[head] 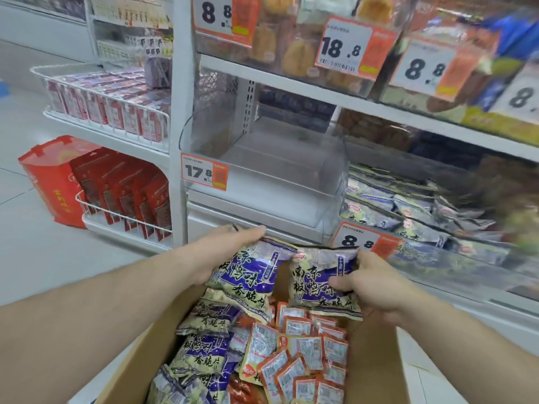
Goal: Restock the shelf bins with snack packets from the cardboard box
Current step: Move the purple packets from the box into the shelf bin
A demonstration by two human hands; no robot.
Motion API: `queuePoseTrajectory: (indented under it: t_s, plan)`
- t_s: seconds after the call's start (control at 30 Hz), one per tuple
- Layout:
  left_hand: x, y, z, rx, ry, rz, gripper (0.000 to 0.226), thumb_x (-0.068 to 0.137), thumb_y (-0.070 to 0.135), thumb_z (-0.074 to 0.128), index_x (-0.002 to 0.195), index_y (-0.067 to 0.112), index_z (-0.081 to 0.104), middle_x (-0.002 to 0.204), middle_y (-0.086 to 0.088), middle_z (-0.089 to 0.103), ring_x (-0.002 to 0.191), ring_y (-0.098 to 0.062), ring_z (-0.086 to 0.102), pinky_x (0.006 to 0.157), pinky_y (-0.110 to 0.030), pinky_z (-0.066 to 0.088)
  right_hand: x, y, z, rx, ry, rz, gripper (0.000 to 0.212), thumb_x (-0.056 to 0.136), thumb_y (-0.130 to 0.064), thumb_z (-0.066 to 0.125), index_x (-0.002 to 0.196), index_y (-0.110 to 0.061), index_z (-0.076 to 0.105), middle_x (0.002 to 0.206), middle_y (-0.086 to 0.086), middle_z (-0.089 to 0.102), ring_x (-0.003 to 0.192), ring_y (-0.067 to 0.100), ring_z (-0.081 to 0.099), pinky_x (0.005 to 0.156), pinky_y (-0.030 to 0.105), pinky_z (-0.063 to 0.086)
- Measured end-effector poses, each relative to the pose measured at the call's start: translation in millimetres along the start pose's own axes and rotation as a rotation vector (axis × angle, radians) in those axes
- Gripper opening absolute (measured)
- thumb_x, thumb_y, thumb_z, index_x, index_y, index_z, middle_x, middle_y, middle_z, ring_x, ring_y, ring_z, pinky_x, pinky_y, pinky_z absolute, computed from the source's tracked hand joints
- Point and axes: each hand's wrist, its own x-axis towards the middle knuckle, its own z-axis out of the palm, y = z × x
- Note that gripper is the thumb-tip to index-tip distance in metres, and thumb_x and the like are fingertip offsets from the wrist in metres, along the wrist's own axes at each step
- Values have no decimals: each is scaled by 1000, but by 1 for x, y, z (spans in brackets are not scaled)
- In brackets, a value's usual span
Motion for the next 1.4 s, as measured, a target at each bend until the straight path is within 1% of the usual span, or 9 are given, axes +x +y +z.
queuePoseTrajectory:
  t_s: [0.07,0.17,0.33,0.5,0.83,0.97,1.1,1.2,1.4]
  plan:
    - [-2,9,10,-6,7,44,73,73,57,78,125,12,56,120,-8,68,111,-26,63,103,-45,44,-14,-1,-24,117,27,-37,26,83,5,70,104,-7,59,92,14,75,84,35,70,74,53,54]
    - [-5,25,29,-35,-26,133,19,82,11,74,81,14,56,60,-1,62,52,-17,61,56,-26,50,-31,-7,-50,384,51,-101,22,87,15,57,86,-7,61,79,11,73,66,21,65,66,35,45]
    - [-3,59,60,68,9,246,21,77,-5,66,75,14,58,54,0,58,54,-20,54,52,-23,41,-25,-1,-88,916,90,-74,44,79,6,50,122,8,55,127,28,62,115,41,59,111,54,38]
    - [11,91,78,647,55,443,14,73,9,68,78,21,62,65,12,62,63,-14,53,57,-24,41,-14,-6,-130,950,423,-239,42,74,5,54,115,2,54,95,18,68,77,27,69,67,33,50]
    - [18,116,101,1181,-37,584,25,76,16,61,84,40,56,90,13,63,82,-14,59,73,-32,51,14,-15,-129,498,501,-421,39,67,22,47,74,-16,50,54,-7,57,63,20,47,57,30,33]
    - [17,135,97,1107,35,616,26,78,16,64,90,38,58,98,13,63,84,-10,61,76,-35,53,15,-7,-139,771,544,-316,37,63,15,48,81,-17,54,73,6,58,79,26,53,71,37,45]
    - [16,141,91,872,86,581,25,76,11,69,91,30,64,85,10,64,57,-1,54,55,-25,43,5,-2,-148,1040,482,-231,37,51,1,50,87,-8,50,85,16,58,78,36,63,78,54,55]
    - [18,132,84,853,62,466,31,73,5,73,90,29,63,75,4,66,57,-8,59,53,-24,44,-6,-3,-149,1131,410,-218,17,72,8,38,72,-8,45,71,10,59,64,30,62,71,41,54]
    - [20,118,81,738,38,364,31,75,-14,48,73,14,61,72,-6,69,48,-14,55,43,-19,37,-5,-4,-134,1111,318,-131,21,61,2,37,73,-14,44,93,15,59,86,39,62,97,64,45]
